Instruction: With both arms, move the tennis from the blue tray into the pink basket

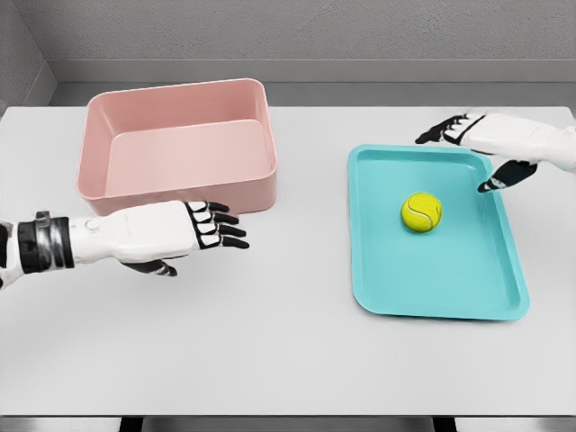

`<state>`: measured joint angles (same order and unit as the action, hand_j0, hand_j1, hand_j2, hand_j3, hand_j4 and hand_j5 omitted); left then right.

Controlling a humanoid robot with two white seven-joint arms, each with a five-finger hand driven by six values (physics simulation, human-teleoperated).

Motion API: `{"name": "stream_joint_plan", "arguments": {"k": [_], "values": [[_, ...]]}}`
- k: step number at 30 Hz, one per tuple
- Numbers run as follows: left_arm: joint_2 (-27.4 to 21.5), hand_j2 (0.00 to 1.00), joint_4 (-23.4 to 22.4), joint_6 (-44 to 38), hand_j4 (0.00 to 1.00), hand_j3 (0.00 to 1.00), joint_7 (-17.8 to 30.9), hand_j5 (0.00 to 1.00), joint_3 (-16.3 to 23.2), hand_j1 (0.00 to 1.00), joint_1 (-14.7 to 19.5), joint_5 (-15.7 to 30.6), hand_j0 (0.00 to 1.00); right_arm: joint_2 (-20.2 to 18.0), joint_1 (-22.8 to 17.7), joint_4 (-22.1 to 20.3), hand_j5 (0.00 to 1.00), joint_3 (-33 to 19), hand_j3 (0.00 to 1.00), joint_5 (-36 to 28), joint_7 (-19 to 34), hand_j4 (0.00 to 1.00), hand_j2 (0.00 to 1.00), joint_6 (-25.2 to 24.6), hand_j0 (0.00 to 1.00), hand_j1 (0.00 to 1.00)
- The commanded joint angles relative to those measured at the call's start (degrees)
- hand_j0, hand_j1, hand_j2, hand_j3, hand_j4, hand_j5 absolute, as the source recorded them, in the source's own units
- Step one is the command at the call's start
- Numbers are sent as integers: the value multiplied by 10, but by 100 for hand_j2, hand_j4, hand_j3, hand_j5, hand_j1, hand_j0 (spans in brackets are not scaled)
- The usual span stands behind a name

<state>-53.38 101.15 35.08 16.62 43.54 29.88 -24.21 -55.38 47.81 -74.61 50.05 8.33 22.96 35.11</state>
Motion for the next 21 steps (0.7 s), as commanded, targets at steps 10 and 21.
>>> {"name": "stream_joint_plan", "arguments": {"k": [10,21], "values": [[21,100,0,-1,100,100,3,100,15,100,3,-36,100,-8,2,-2,100,48,100,-13,-6,100,100,-1,100,100],[21,100,1,-1,100,100,153,100,31,100,16,-56,100,41,3,5,100,79,100,-7,2,100,100,-1,100,100]]}}
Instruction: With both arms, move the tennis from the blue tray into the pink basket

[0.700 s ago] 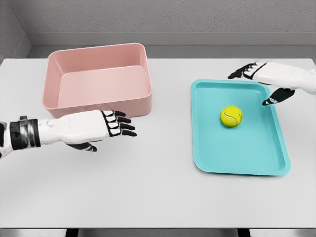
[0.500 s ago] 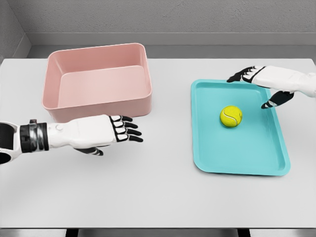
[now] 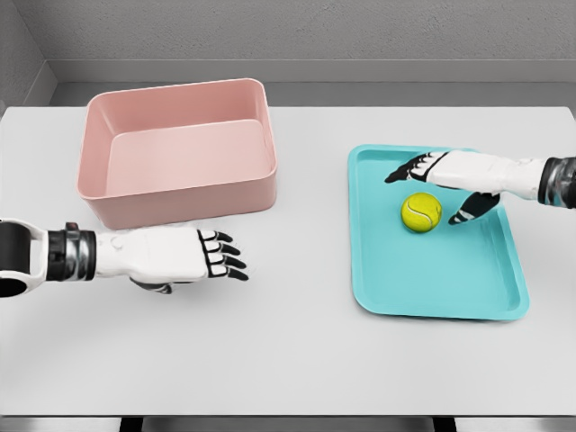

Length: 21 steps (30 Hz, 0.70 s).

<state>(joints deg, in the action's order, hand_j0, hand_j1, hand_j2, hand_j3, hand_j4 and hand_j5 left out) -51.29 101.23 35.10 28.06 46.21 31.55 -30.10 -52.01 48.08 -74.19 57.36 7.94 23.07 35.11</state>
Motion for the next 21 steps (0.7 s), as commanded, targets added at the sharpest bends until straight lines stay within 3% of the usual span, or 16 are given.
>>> {"name": "stream_joint_plan", "arguments": {"k": [1,9,21], "values": [[0,100,0,-1,100,100,44,100,5,100,0,3,100,8,1,3,100,7,100,-3,1,100,100,-1,100,100],[0,100,0,-1,100,100,31,100,5,100,22,16,100,25,6,33,100,33,100,0,1,100,100,-1,100,100],[-7,100,0,-1,100,100,31,100,5,100,26,43,100,33,13,51,95,45,95,0,1,95,95,-1,95,95]]}}
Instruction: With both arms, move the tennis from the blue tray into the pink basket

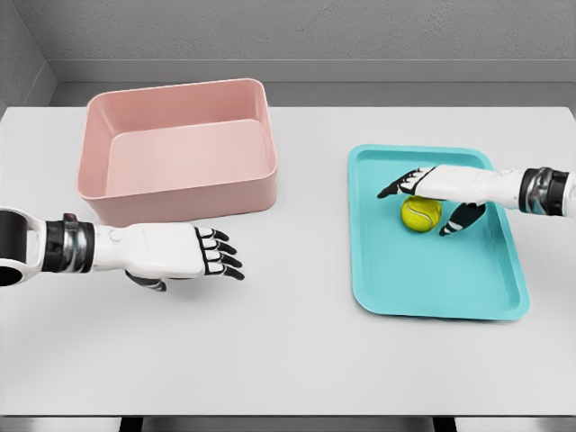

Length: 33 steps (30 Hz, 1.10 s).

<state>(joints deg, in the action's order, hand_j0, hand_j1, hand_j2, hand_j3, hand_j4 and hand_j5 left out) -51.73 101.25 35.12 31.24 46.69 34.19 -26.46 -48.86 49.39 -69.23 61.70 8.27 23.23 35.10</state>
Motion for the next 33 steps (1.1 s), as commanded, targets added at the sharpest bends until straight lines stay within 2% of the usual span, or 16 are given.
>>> {"name": "stream_joint_plan", "arguments": {"k": [1,8,12,16,19,22,27,31,33], "values": [[-7,100,0,-1,100,100,0,100,0,100,0,7,100,2,0,4,95,2,95,-4,1,95,95,-1,95,95],[-7,100,0,-1,100,100,-4,100,3,100,1,8,100,11,2,22,94,5,94,-4,0,94,94,-1,94,94],[-6,100,0,-1,100,100,-4,100,2,100,5,19,100,13,4,23,89,11,89,-4,0,89,89,-1,89,89],[-4,100,0,-1,100,100,-4,100,4,100,54,62,100,17,4,23,86,13,86,-4,0,86,86,-1,86,86],[-2,100,1,-1,100,100,-5,100,60,100,118,119,100,17,4,24,81,18,81,-4,0,81,81,-1,81,81],[-1,100,1,-1,100,100,-5,100,62,100,130,140,100,17,4,34,78,19,78,-4,0,78,78,-1,78,78],[0,100,1,-1,100,100,-2,100,93,100,131,141,100,17,4,36,69,20,69,-4,1,69,69,-1,69,69],[0,100,1,-1,100,100,-2,100,95,100,131,141,100,18,4,36,59,20,59,-4,6,59,59,-1,59,59],[-2,100,0,-1,100,100,-1,100,95,100,130,141,100,19,4,36,58,20,58,-4,6,58,58,-1,58,58]]}}
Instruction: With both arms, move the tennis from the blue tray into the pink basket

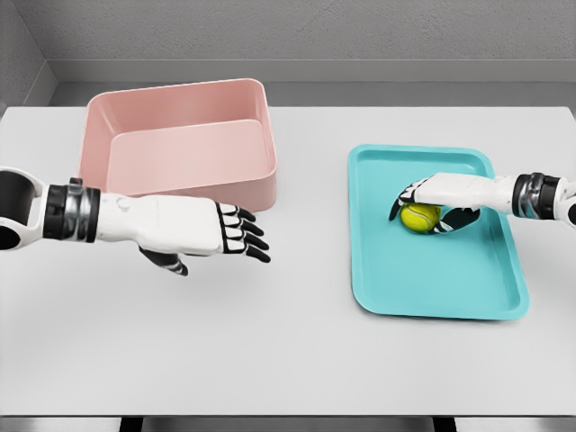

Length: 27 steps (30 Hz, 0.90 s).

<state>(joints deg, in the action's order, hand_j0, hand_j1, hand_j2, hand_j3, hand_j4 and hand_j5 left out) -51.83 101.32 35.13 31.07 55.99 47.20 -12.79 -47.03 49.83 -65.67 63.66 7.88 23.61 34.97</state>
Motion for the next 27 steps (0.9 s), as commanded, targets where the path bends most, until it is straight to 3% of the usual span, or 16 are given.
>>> {"name": "stream_joint_plan", "arguments": {"k": [1,9,13,16,20,27], "values": [[-4,100,-1,-1,100,100,0,100,2,100,0,3,100,1,0,0,58,1,58,0,2,58,58,0,58,58],[-10,100,-1,-1,100,100,1,100,2,100,0,2,100,-1,12,-5,56,0,56,-1,2,56,56,0,56,56],[-11,100,-1,-1,100,100,6,100,1,100,16,-27,100,-5,22,-12,56,0,56,-1,2,56,56,0,56,56],[-11,100,-1,-1,100,100,6,100,0,100,14,-51,100,-17,25,-51,56,0,56,-1,2,56,56,0,56,56],[-10,100,-1,-1,100,100,4,100,-2,100,15,-51,100,-32,25,-109,56,0,56,-2,3,56,56,0,56,56],[-9,100,-1,-1,100,100,4,100,-2,100,25,-44,100,-33,26,-174,56,-2,56,-2,6,56,56,0,56,56]]}}
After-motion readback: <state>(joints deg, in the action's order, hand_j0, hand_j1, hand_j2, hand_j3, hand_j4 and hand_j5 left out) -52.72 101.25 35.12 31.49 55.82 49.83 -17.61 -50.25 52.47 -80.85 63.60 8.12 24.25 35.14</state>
